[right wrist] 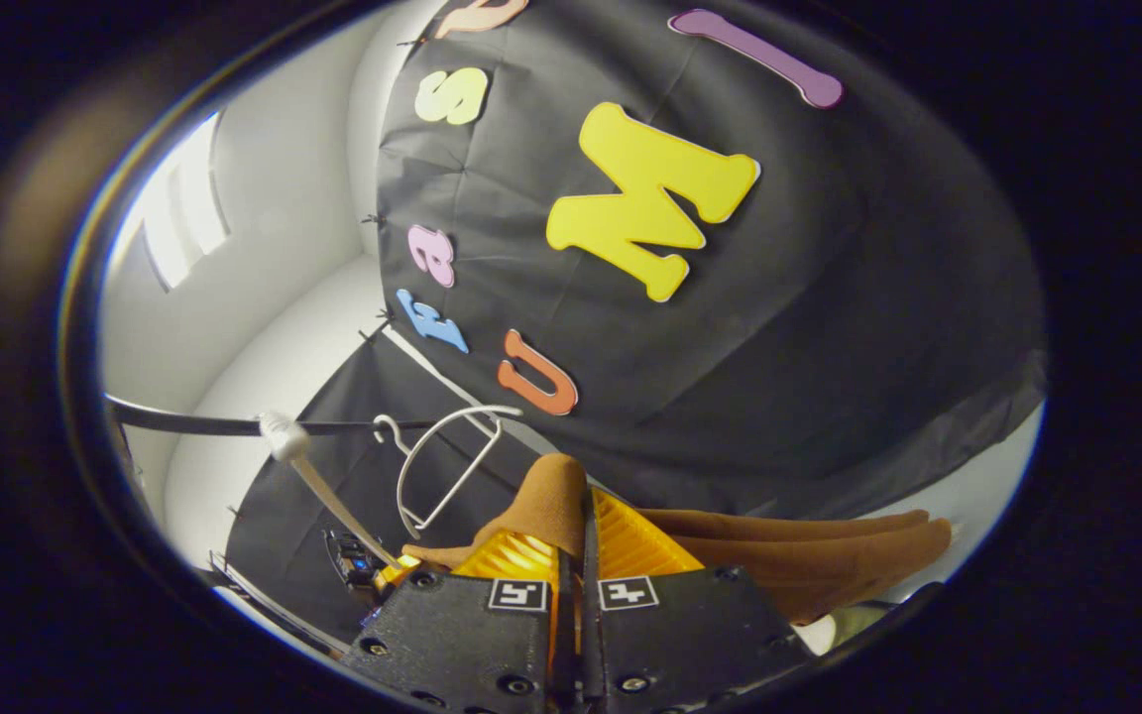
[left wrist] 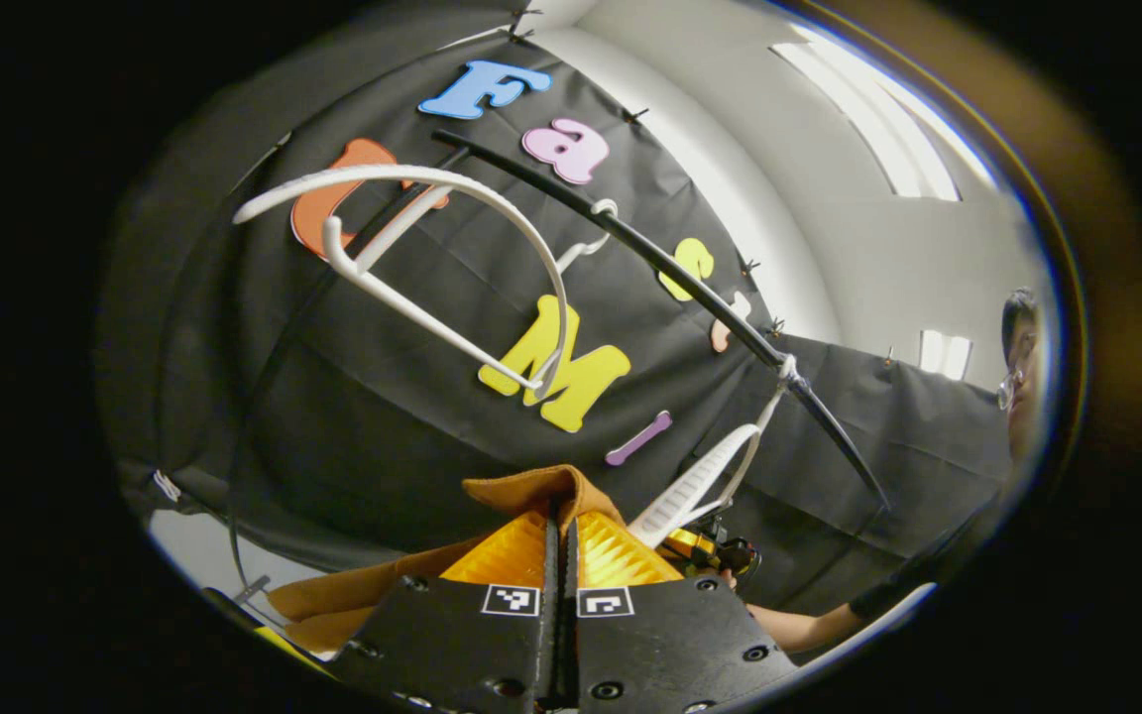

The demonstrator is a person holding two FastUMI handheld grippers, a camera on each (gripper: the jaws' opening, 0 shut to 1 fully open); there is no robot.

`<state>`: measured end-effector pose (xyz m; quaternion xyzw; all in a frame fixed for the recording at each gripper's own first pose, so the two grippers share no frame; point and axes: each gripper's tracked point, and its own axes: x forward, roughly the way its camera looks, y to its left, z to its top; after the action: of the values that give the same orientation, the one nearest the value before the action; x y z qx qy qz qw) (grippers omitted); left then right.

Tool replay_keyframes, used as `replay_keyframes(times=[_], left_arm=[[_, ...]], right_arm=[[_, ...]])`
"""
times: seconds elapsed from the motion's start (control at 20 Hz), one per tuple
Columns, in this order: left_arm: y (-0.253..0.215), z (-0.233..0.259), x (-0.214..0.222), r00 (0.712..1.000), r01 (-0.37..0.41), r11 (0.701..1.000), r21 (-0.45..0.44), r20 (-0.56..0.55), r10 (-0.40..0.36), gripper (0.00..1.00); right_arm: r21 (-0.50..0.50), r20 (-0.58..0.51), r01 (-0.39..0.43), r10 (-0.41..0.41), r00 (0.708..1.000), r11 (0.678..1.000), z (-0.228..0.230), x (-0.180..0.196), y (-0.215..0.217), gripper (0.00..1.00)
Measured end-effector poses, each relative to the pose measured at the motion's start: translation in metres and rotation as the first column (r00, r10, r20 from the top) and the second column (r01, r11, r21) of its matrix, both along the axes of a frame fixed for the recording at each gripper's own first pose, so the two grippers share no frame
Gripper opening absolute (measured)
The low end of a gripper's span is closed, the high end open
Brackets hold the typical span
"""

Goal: Grasp the clothes on the hanger with both hands and then place them into the laundry hamper below.

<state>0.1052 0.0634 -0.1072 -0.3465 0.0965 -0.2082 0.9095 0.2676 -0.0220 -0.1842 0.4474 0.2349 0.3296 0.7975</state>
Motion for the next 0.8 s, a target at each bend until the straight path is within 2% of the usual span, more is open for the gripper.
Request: replay_keyframes(times=[0.3, 0.55, 0.8], left_arm=[[-0.045, -0.005, -0.058, 0.998, 0.067, 0.996, -0.060, -0.011, -0.068, 0.00], [-0.082, -0.010, -0.096, 0.992, 0.119, 0.987, -0.112, -0.024, -0.123, 0.00], [-0.128, -0.008, -0.119, 0.978, 0.201, 0.976, -0.083, -0.038, -0.205, 0.00]], right_arm=[[0.038, -0.046, -0.011, 0.013, 0.999, 0.999, -0.015, -0.077, 0.027, 0.06], [0.051, -0.079, -0.084, 0.088, 0.993, 0.995, -0.024, -0.136, 0.069, 0.06], [0.025, -0.073, -0.177, 0.178, 0.981, 0.984, -0.015, -0.180, 0.121, 0.05]])
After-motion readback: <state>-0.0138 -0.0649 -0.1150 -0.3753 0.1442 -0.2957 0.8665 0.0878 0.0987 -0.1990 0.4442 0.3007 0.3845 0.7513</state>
